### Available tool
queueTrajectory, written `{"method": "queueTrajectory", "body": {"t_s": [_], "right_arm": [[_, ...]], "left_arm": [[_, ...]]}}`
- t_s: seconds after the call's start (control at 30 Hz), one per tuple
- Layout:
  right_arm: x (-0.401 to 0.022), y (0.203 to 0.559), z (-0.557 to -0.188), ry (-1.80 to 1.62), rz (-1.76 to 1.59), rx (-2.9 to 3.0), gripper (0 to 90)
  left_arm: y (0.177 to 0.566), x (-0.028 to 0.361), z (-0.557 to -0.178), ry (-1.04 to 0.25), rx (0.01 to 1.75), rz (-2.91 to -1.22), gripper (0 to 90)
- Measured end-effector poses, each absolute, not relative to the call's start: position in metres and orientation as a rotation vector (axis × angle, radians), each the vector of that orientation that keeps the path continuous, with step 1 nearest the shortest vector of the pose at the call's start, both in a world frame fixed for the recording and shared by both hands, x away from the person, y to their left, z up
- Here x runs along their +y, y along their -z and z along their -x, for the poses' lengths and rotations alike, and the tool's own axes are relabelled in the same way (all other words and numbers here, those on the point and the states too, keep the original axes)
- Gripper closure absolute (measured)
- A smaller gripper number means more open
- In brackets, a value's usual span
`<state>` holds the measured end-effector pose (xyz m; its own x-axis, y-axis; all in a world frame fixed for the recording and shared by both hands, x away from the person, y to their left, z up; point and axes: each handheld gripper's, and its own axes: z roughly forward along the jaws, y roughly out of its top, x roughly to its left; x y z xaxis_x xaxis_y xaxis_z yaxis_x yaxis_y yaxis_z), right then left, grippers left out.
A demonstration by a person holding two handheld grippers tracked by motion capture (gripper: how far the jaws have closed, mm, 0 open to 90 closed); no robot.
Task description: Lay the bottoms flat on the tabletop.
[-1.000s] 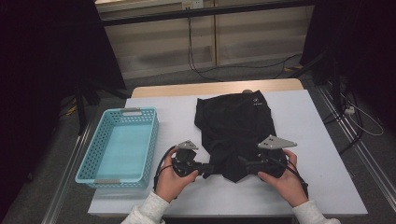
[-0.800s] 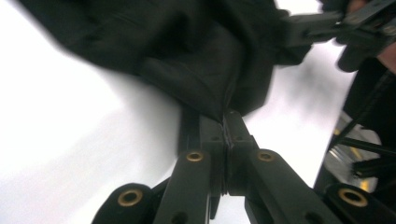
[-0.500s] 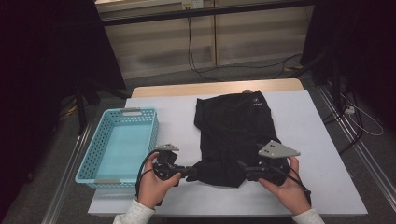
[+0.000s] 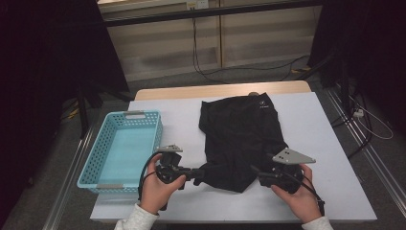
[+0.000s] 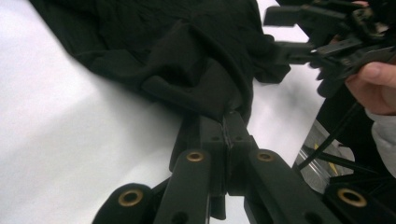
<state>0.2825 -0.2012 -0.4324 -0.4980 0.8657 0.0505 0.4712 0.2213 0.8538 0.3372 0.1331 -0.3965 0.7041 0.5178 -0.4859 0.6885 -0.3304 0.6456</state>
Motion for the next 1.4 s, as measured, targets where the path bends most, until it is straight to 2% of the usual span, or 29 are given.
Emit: {"method": "queueTrajectory", "body": {"t_s": [0.13,0.33,0.5,0.63,1.0,1.4], "right_arm": [[-0.192,0.442,-0.289,-1.156,-1.224,2.119,39.8],[-0.182,0.458,-0.304,-1.079,-1.196,2.216,67.5],[-0.169,0.463,-0.314,-1.055,-1.141,2.283,76.0],[-0.164,0.462,-0.322,-1.071,-1.100,2.318,87.3],[-0.166,0.445,-0.342,-1.166,-1.090,2.285,90.0],[-0.160,0.465,-0.367,-1.030,-1.118,2.314,89.9]], "left_arm": [[0.398,0.135,-0.340,0.248,0.934,-2.005,89.6],[0.402,0.139,-0.340,0.238,0.955,-2.008,89.6],[0.401,0.149,-0.339,0.220,0.983,-1.991,89.6],[0.402,0.157,-0.337,0.195,1.006,-1.982,89.6],[0.407,0.171,-0.335,0.157,1.094,-1.965,89.6],[0.426,0.156,-0.344,0.092,1.096,-2.000,89.3]]}}
